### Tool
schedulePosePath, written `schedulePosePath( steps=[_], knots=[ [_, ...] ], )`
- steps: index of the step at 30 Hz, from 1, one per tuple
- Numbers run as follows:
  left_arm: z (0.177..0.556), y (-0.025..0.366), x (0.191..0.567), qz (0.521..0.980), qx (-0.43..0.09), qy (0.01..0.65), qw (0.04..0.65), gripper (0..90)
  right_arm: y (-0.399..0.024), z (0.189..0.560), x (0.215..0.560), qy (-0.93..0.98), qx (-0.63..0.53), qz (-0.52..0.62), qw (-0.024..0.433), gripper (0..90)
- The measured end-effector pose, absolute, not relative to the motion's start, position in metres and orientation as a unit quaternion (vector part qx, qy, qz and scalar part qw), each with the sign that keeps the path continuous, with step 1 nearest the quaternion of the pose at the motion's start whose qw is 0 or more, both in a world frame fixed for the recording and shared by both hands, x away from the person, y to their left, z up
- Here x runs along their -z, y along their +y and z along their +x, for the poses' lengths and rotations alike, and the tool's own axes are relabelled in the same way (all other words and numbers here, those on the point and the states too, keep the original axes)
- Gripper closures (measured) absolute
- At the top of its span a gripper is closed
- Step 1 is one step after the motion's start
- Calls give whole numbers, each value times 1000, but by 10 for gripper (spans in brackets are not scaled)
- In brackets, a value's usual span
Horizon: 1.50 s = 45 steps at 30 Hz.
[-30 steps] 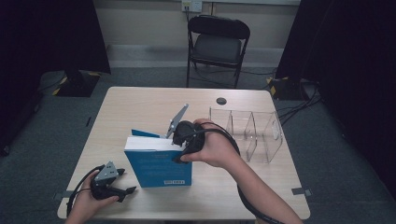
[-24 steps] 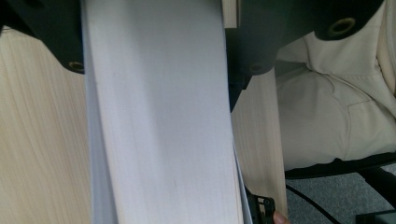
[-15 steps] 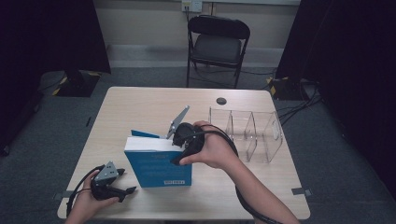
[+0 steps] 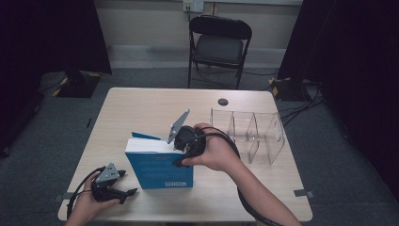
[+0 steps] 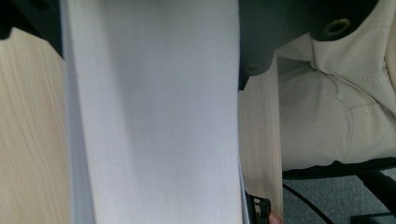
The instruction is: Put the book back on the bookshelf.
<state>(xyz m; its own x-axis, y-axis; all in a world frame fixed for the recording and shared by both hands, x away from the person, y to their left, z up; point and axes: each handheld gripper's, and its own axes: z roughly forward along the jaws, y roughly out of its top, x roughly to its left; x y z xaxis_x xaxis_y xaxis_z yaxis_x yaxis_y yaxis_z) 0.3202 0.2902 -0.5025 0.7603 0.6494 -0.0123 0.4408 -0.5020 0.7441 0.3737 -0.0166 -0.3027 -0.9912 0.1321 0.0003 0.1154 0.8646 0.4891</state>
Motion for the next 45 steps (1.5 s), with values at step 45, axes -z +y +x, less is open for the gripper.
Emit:
schedulePosePath(
  steps=[45],
  knots=[
    [320,290,502,856,-134,319,384,145,-20,362,292,951,-251,173,53,628]
  ],
)
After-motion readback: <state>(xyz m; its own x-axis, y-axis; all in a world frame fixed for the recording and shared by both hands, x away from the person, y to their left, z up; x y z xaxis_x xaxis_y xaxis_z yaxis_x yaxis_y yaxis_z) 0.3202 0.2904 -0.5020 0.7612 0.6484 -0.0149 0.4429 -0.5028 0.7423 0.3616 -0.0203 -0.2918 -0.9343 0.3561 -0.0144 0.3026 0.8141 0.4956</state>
